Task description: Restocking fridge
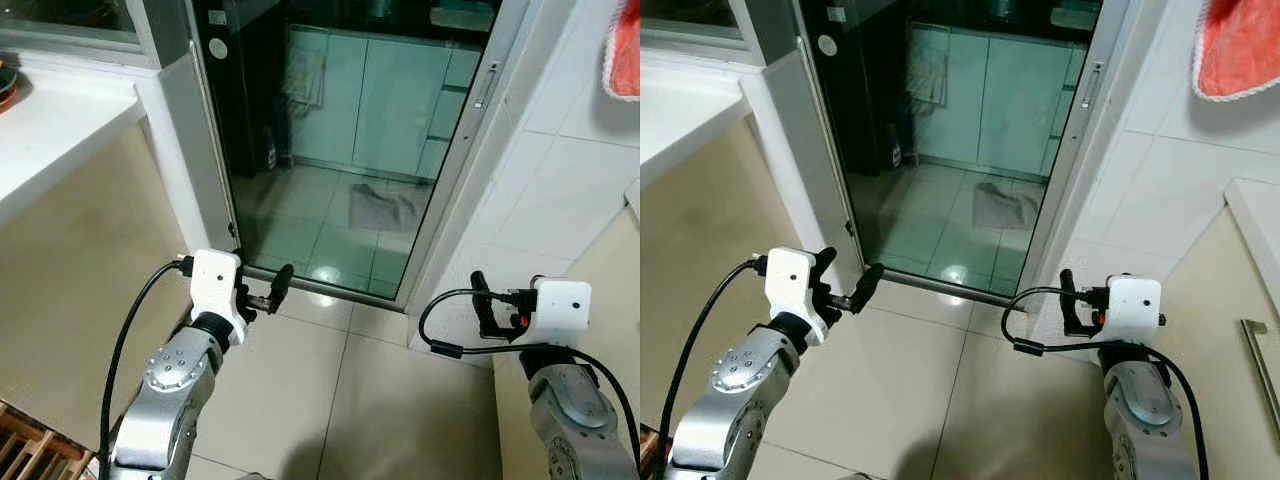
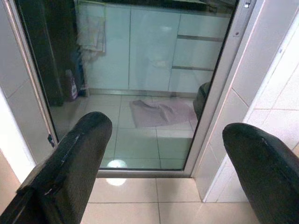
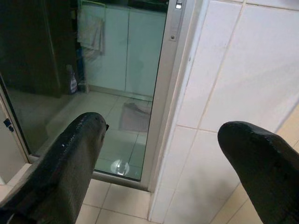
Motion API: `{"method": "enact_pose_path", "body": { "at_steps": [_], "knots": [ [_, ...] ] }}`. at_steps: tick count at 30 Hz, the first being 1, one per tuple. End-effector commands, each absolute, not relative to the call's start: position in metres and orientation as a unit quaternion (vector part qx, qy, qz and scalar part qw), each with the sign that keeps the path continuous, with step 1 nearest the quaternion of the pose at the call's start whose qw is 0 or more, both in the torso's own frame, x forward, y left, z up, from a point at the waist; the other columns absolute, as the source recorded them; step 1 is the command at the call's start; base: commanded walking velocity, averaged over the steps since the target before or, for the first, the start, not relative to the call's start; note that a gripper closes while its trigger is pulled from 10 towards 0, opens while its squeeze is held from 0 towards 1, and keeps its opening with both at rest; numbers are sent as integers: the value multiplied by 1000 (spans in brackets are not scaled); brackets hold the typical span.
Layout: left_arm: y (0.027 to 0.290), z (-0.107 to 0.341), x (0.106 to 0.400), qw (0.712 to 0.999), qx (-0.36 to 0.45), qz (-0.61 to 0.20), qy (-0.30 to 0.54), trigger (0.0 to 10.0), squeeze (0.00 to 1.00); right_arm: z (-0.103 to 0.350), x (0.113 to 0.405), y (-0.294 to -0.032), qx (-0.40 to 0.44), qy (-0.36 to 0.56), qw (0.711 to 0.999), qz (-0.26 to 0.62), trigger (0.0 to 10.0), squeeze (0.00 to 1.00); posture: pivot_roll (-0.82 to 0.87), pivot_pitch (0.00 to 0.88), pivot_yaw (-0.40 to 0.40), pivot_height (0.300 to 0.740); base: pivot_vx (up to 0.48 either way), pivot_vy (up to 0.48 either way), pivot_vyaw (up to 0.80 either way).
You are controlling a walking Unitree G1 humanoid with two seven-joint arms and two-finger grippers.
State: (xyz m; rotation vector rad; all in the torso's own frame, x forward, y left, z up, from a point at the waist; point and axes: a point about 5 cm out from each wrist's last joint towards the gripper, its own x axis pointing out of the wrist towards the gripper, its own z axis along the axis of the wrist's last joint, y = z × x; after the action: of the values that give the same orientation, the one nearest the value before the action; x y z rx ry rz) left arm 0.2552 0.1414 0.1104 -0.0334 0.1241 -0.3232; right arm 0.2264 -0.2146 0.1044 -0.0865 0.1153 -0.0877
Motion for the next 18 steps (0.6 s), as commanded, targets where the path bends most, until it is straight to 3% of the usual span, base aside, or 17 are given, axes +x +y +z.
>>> {"method": "enact_pose_path", "body": {
  "at_steps": [1,18],
  "knots": [
    [141,110,258,985,-12,-159,64,10000,0,108,229,-218,-48,56,996,-52,10000,0,-162,0,7,740,0,0,0],
    [141,110,258,985,-12,-159,64,10000,0,108,229,-218,-48,56,996,-52,10000,0,-162,0,7,740,0,0,0]
  ]
}}
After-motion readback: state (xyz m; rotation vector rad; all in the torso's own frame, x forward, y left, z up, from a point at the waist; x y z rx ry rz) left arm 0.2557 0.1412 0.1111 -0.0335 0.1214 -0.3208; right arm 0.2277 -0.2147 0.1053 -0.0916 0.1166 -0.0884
